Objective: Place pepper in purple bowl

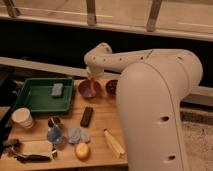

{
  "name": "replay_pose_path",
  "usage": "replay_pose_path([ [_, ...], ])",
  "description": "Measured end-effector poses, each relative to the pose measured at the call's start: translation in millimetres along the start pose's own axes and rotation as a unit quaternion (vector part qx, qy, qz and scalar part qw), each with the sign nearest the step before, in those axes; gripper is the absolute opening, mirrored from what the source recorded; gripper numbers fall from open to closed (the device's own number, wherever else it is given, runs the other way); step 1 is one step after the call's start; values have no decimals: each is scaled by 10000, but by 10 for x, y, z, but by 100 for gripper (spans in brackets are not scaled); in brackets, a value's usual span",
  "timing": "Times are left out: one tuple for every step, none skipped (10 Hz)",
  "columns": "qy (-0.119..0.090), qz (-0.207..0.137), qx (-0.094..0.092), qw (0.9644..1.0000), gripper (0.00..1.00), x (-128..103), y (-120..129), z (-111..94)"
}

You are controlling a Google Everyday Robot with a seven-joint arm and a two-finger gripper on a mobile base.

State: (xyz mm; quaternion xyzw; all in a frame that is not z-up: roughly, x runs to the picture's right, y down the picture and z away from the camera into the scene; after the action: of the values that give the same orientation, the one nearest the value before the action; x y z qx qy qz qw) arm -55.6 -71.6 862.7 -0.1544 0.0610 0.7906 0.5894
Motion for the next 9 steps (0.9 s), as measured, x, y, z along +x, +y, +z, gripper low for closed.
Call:
replay_pose_path([
  [13, 33, -57, 10000, 16, -7, 26, 59],
  [15, 91, -148, 9998, 28, -27, 44, 112],
  [1, 163, -277, 9995, 39, -45, 68, 158],
  [-22, 236, -419, 9988, 48, -59, 95, 200],
  [-52, 290, -532, 9982, 56, -77, 115, 230],
  [-114, 330, -691, 9970, 76, -119, 187, 268],
  [-99, 344, -727, 9967, 80, -111, 228, 282],
  [-102, 349, -726, 9967, 80, -115, 222, 280],
  [-109, 364, -719, 9967, 80, -126, 197, 274],
])
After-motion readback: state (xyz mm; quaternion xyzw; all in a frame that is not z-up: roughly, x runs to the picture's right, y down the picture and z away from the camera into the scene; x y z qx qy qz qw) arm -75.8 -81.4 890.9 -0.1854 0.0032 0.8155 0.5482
